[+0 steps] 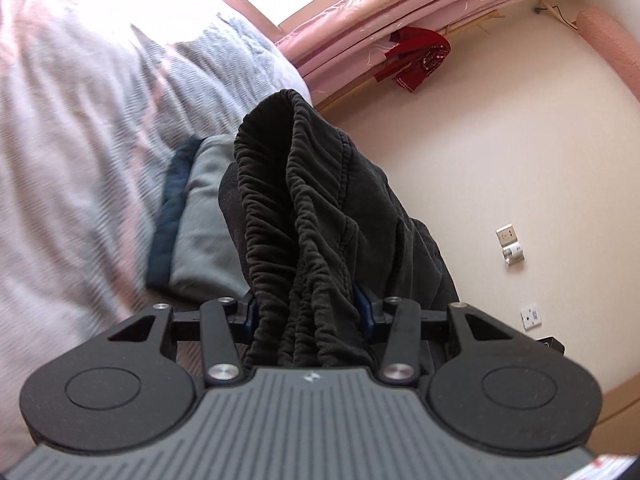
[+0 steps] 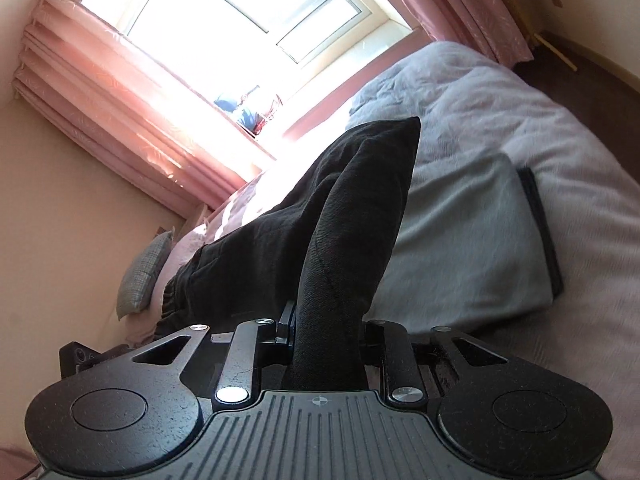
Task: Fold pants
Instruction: 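Grasp the folded trousers with both tools and carry them onto the clothes stack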
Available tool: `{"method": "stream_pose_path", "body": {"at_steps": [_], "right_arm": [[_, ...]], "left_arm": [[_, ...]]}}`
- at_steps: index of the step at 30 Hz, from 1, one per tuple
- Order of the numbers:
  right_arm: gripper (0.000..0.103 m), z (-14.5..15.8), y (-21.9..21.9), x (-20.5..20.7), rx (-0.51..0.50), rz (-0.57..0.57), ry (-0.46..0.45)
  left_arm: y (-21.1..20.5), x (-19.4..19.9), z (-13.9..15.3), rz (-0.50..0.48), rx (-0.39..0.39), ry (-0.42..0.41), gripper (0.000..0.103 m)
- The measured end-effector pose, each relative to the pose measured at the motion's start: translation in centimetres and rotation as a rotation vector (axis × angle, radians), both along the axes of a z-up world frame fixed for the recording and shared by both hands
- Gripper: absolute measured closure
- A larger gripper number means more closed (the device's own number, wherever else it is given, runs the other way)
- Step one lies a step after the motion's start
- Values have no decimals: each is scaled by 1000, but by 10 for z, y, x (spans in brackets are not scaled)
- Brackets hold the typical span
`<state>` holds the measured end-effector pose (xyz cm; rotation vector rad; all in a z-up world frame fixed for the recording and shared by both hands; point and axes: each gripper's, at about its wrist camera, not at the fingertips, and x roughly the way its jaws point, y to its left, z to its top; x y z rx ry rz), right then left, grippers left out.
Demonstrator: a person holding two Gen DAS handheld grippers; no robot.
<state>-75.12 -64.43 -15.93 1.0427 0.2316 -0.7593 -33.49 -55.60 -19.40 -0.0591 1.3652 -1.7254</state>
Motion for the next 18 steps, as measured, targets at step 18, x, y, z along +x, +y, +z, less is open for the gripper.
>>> {"method": "stream_pose_path", "body": {"at_steps": [18], "right_arm": [[84,-124,-159,-46,45,-7,-48]], "left_arm": [[-163,-46,-101,4,23,-59,63]]}}
